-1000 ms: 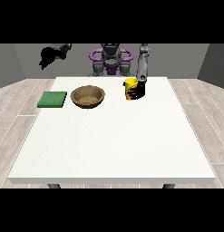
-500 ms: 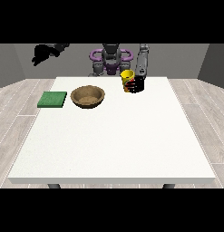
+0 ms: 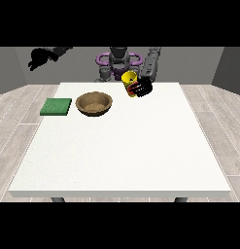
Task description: Pick the cup and pour the ball into the bowl, then pick the bowl and place it on the pad
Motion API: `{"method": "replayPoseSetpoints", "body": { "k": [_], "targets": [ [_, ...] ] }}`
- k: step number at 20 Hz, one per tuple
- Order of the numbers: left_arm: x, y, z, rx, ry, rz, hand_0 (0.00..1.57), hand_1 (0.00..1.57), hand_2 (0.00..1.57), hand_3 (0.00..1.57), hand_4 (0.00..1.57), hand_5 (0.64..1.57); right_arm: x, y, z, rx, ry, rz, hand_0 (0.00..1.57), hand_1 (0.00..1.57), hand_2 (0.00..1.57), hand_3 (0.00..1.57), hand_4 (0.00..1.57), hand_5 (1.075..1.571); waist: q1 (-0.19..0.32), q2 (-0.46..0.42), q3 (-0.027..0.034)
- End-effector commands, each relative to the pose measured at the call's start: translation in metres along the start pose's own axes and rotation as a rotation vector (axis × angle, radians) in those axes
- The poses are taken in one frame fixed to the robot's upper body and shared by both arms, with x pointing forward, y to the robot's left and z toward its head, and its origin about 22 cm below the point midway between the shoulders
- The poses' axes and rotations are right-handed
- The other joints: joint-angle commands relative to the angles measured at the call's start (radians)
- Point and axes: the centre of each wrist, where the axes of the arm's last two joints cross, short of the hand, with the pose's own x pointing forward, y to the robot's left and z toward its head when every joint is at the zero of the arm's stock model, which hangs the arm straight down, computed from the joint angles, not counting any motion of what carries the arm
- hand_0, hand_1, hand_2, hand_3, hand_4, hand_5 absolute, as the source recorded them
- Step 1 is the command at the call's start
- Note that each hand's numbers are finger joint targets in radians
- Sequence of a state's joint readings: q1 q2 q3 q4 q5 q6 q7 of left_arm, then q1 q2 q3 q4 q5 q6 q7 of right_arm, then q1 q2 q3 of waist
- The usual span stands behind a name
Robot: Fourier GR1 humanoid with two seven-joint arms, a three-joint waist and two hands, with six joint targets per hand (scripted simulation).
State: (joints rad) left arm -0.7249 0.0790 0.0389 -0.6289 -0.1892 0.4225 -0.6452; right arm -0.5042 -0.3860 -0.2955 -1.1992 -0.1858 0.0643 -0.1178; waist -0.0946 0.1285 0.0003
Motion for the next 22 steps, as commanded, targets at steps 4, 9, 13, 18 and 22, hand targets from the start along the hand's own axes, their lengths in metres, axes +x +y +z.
{"method": "replayPoseSetpoints", "body": {
  "k": [4, 9, 13, 18, 22],
  "targets": [
    [0.024, 0.003, -0.042, 0.057, -0.052, -0.217, 1.37, 1.37, 1.57, 1.57, 1.39, 1.255, 0.022, 0.015, -0.016, 0.052, -0.1, -0.029, 0.0, 0.0, 0.34, 0.69, 0.54, 1.568, -0.089, 0.082, 0.0],
    [0.023, -0.028, -0.026, -0.003, -0.129, -0.513, 1.48, 1.48, 1.57, 1.57, 1.52, 1.23, 0.011, 0.015, -0.019, 0.068, -0.062, -0.042, 0.0, 0.0, 0.34, 0.68, 0.54, 1.568, -0.081, 0.055, 0.0026],
    [0.03, -0.024, -0.045, -0.048, -0.139, -0.697, 1.5, 1.5, 1.57, 1.57, 1.5, 1.302, 0.008, 0.008, -0.023, 0.043, -0.038, -0.009, 0.0, 0.0, 0.35, 0.67, 0.53, 1.567, -0.065, 0.023, 0.0028],
    [0.039, -0.019, -0.065, -0.054, -0.203, -0.937, 1.57, 1.57, 1.57, 1.57, 1.5, 1.364, -0.006, 0.015, -0.019, 0.073, -0.006, 0.005, 0.0, 0.0, 0.35, 0.66, 0.55, 1.566, -0.08, -0.006, 0.0031],
    [0.035, -0.041, -0.051, -0.16, -0.25, -1.109, 1.57, 1.57, 1.57, 1.57, 1.12, 1.521, -0.017, 0.015, -0.016, 0.069, 0.08, 0.023, 0.0, 0.0, 0.38, 0.65, 0.57, 1.567, -0.046, -0.088, 0.0027]
  ]
}}
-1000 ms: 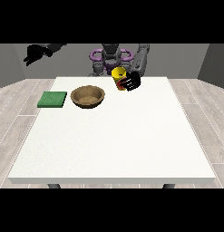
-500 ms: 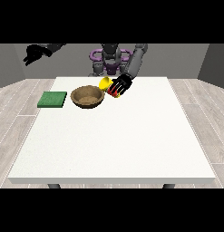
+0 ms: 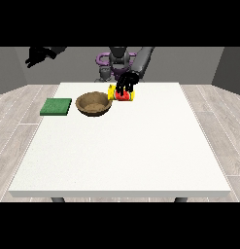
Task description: Pick the cup and pour the ball into the bowl, then pick the bowl and place it on the pad
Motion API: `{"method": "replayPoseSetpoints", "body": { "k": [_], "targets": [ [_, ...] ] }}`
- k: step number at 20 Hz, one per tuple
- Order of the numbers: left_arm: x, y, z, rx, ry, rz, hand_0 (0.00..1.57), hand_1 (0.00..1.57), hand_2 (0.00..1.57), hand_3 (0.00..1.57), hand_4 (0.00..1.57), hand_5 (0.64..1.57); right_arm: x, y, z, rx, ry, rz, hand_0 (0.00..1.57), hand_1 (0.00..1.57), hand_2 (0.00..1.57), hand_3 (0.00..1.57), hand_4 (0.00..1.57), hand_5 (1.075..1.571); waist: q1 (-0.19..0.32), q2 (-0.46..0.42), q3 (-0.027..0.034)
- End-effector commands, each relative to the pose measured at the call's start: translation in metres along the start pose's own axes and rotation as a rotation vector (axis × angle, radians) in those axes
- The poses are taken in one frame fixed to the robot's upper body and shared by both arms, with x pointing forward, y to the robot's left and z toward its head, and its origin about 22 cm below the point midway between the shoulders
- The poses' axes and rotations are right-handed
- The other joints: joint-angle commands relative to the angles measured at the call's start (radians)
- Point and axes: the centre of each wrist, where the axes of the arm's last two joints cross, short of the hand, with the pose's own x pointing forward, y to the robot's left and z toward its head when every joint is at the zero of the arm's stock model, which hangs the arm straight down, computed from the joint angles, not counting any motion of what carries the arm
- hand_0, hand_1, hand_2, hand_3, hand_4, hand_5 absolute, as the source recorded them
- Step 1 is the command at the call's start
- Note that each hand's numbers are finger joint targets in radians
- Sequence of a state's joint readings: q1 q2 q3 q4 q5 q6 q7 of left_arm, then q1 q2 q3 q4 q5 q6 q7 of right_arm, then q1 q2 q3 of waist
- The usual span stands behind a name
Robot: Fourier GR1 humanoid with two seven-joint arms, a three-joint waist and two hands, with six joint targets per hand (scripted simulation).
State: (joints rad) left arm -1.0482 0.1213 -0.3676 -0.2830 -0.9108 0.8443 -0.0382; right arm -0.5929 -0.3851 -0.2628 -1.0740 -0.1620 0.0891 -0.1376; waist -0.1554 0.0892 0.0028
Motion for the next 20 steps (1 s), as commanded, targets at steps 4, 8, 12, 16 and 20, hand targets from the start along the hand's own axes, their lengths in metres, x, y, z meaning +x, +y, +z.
{"method": "replayPoseSetpoints", "body": {
  "k": [4, 8, 12, 16, 20],
  "targets": [
    [0.058, -0.015, 0.005, -0.049, -0.14, -0.234, 1.56, 1.56, 1.57, 1.57, 1.17, 1.497, -0.013, 0.013, -0.004, 0.016, 0.006, 0.012, 0.0, 0.0, 0.33, 0.62, 0.57, 1.566, -0.006, -0.002, -0.0008],
    [0.054, -0.025, 0.019, -0.122, -0.226, -0.393, 1.5, 1.5, 1.57, 1.57, 1.38, 1.321, -0.012, 0.026, -0.008, 0.058, 0.004, -0.02, 0.0, 0.0, 0.36, 0.62, 0.58, 1.566, -0.055, 0.007, -0.0013],
    [0.066, -0.016, 0.006, -0.126, -0.286, -0.525, 1.52, 1.52, 1.57, 1.57, 1.51, 1.173, -0.016, 0.018, -0.007, 0.059, 0.0, -0.013, 0.0, 0.0, 0.34, 0.62, 0.58, 1.566, -0.06, 0.012, -0.0016],
    [0.083, -0.008, -0.002, -0.09, -0.329, -0.641, 1.53, 1.53, 1.57, 1.57, 1.49, 1.183, -0.014, 0.046, -0.016, 0.039, -0.037, -0.022, 0.0, 0.0, 0.34, 0.61, 0.57, 1.565, -0.048, 0.038, -0.002],
    [0.09, -0.007, 0.0, -0.117, -0.345, -0.655, 1.53, 1.53, 1.57, 1.57, 1.48, 1.209, -0.021, 0.015, -0.007, 0.024, 0.028, -0.021, 0.0, 0.0, 0.38, 0.66, 0.58, 1.565, -0.032, -0.01, -0.0025]
  ]
}}
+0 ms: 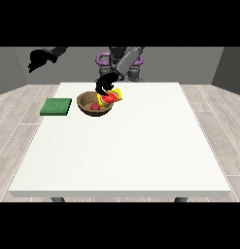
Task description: Pick the cup and pour the ball into the bowl, then pick the bowl and place it on the pad
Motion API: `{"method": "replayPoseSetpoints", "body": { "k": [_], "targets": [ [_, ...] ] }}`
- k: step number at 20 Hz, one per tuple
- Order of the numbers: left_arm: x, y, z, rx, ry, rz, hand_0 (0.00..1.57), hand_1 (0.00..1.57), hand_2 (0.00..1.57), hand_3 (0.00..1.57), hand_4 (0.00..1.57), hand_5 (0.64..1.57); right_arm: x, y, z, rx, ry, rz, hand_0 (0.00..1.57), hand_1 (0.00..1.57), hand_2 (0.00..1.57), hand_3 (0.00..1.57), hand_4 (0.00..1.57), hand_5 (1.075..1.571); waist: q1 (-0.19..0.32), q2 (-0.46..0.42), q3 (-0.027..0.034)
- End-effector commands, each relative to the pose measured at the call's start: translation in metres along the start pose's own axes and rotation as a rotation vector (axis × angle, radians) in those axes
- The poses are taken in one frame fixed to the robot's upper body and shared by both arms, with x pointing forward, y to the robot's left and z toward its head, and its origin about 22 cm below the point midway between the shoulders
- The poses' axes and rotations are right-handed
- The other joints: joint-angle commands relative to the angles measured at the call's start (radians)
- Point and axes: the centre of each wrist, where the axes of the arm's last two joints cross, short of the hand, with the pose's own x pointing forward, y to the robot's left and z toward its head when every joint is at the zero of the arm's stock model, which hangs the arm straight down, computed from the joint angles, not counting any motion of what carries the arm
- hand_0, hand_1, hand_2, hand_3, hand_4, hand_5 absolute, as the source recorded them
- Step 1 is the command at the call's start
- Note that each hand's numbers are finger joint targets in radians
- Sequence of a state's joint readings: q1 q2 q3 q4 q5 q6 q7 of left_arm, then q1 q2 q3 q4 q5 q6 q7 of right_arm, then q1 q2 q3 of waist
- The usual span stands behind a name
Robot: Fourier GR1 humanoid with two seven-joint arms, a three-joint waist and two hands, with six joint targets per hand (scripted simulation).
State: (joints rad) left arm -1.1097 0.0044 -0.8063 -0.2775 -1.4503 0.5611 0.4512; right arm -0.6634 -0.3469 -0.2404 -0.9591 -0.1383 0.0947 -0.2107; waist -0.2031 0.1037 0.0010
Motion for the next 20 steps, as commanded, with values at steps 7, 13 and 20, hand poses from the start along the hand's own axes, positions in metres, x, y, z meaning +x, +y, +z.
{"method": "replayPoseSetpoints", "body": {
  "k": [7, 13, 20],
  "targets": [
    [0.025, 0.046, -0.01, 0.037, -0.11, -0.014, 1.53, 1.53, 1.57, 1.57, 1.48, 1.21, -0.033, -0.054, 0.034, -0.076, 0.051, 0.028, 0.0, 0.0, 0.35, 0.63, 0.59, 1.564, 0.093, -0.039, -0.0002],
    [-0.019, 0.059, -0.032, 0.103, 0.057, 0.242, 1.49, 1.49, 1.57, 1.57, 1.47, 1.247, -0.025, -0.072, 0.038, -0.107, 0.078, 0.034, 0.0, 0.0, 0.34, 0.65, 0.57, 1.564, 0.112, -0.068, -0.001],
    [-0.107, 0.059, -0.033, 0.226, 0.24, 0.531, 1.57, 1.57, 1.57, 1.57, 1.15, 1.501, -0.057, -0.072, 0.068, -0.207, 0.159, 0.06, 0.0, 0.0, 0.47, 0.62, 0.57, 1.564, 0.245, -0.091, -0.0023]
  ]
}}
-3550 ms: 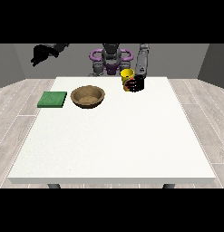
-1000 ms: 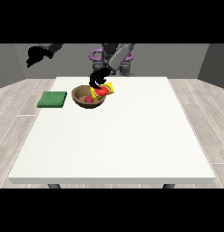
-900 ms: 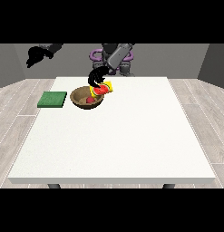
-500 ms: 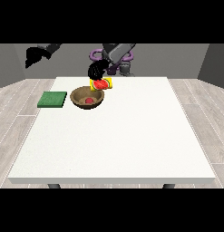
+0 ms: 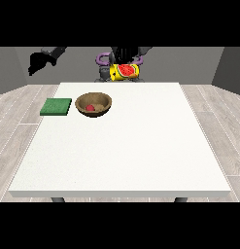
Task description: Pick the cup and pour the ball into the bowl, then pick the bowl and place it on the pad
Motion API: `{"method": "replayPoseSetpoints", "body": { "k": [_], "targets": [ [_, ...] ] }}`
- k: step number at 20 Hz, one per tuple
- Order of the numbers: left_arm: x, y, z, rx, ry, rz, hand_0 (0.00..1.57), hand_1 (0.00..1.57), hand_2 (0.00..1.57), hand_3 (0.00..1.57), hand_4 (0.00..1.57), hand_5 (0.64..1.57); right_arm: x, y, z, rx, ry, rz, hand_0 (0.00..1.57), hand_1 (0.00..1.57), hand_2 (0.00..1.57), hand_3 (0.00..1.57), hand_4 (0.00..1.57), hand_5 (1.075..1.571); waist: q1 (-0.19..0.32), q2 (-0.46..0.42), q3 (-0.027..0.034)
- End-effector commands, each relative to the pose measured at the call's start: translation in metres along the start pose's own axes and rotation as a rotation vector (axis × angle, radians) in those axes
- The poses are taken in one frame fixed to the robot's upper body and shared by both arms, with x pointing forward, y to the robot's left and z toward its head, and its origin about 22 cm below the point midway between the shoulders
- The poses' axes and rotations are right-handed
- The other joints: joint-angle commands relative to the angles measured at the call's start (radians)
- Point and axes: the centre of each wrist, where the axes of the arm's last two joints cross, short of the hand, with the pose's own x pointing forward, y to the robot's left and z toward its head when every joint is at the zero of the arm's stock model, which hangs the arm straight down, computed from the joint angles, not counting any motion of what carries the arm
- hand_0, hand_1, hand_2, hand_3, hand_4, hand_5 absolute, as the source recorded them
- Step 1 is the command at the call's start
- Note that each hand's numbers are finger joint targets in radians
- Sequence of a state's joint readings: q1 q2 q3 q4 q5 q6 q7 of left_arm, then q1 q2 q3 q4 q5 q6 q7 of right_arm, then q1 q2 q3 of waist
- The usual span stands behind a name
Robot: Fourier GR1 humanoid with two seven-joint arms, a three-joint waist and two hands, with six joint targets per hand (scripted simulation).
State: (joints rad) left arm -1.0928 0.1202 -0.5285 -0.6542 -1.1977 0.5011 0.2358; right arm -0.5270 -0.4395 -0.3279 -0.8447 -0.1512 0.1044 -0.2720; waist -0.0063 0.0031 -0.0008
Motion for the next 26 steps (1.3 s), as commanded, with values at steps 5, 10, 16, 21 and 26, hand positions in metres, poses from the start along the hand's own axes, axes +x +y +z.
{"method": "replayPoseSetpoints", "body": {
  "k": [5, 10, 16, 21, 26],
  "targets": [
    [-0.079, 0.014, 0.012, 0.123, 0.185, 0.358, 1.53, 1.53, 1.57, 1.57, 1.35, 1.43, 0.006, 0.021, -0.004, 0.001, -0.043, -0.012, 0.0, 0.0, 0.49, 0.72, 0.58, 1.567, 0.062, 0.067, -0.0014],
    [-0.047, 0.01, 0.015, 0.103, 0.299, 0.917, 0.95, 0.95, 1.12, 1.02, 1.44, 1.269, 0.014, 0.059, -0.012, 0.021, -0.064, -0.079, 0.0, 0.0, 0.55, 0.65, 0.61, 1.57, 0.067, 0.111, -0.0129],
    [-0.075, 0.054, -0.006, 0.218, 0.32, 1.559, 0.0, 0.0, 0.0, 0.0, 0.52, 1.56, -0.009, 0.064, 0.002, -0.009, -0.009, -0.127, 0.0, 0.0, 0.44, 0.47, 0.66, 1.571, 0.124, 0.103, -0.0123],
    [-0.17, 0.067, 0.021, 0.162, 0.231, 1.765, 0.0, 0.0, 0.0, 0.0, 0.37, 1.537, -0.039, 0.064, 0.028, -0.027, 0.038, -0.15, 0.0, 0.0, 0.34, 0.27, 0.57, 1.571, 0.171, 0.112, -0.0024],
    [-0.262, 0.097, 0.052, 0.154, 0.258, 1.8, 0.0, 0.0, 0.0, 0.0, 0.29, 1.548, -0.026, 0.099, 0.022, 0.012, 0.021, -0.184, 0.0, 0.0, 0.0, 0.0, 0.0, 1.57, 0.122, 0.138, -0.0002]
  ]
}}
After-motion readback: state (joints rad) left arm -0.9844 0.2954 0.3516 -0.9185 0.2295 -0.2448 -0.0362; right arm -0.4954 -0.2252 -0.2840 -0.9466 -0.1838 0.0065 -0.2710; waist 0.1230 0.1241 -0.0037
